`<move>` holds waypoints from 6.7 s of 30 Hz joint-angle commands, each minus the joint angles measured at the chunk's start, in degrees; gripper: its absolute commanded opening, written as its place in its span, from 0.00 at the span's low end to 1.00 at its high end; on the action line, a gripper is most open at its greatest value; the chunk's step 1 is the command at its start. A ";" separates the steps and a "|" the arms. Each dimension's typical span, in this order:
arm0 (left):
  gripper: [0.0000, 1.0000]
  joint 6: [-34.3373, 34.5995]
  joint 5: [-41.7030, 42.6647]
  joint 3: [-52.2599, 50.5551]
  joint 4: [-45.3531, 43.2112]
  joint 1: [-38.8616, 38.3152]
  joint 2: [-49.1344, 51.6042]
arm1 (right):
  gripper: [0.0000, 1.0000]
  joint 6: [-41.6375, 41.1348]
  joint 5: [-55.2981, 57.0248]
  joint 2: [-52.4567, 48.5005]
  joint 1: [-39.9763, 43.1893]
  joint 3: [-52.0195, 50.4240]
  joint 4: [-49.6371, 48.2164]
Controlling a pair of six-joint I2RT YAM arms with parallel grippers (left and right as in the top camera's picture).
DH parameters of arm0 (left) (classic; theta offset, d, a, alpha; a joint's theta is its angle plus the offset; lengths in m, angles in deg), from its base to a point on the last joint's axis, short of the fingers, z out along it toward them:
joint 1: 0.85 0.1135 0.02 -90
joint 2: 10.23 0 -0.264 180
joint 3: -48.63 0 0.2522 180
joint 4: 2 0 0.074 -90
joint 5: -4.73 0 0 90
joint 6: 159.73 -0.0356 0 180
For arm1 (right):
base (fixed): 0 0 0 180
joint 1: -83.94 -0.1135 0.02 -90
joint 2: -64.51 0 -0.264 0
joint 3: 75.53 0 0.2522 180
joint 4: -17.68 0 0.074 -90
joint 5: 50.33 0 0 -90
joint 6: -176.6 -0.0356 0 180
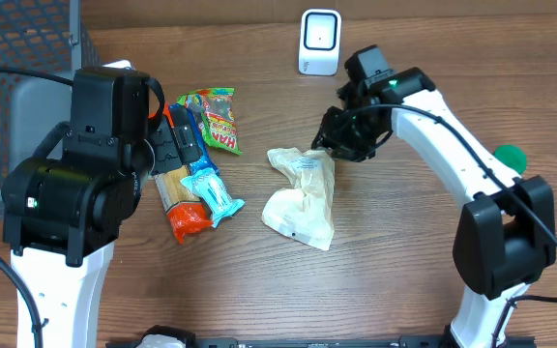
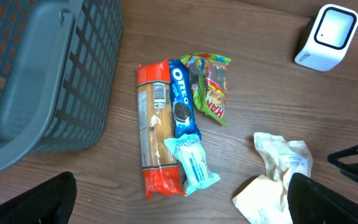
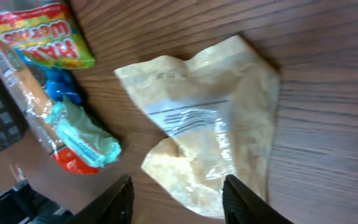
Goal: Scan the item barcode
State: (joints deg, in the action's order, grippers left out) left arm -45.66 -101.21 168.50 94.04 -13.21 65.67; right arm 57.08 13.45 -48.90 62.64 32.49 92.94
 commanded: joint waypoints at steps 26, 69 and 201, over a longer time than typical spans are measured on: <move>1.00 0.59 -0.96 0.02 0.00 -0.04 0.22 | 0.55 13.66 -4.98 0.35 0.37 -21.38 -16.00; 1.00 0.59 -0.96 0.02 0.00 -0.04 0.22 | 0.04 8.50 43.93 13.53 -11.26 -17.99 -6.58; 1.00 0.57 -0.96 0.02 0.00 -0.04 0.22 | 0.04 35.74 86.44 18.51 -19.71 -23.76 -26.27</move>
State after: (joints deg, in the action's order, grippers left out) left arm -45.66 -101.21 168.50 94.04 -13.21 65.67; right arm 91.70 97.69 -31.56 45.14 7.72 66.66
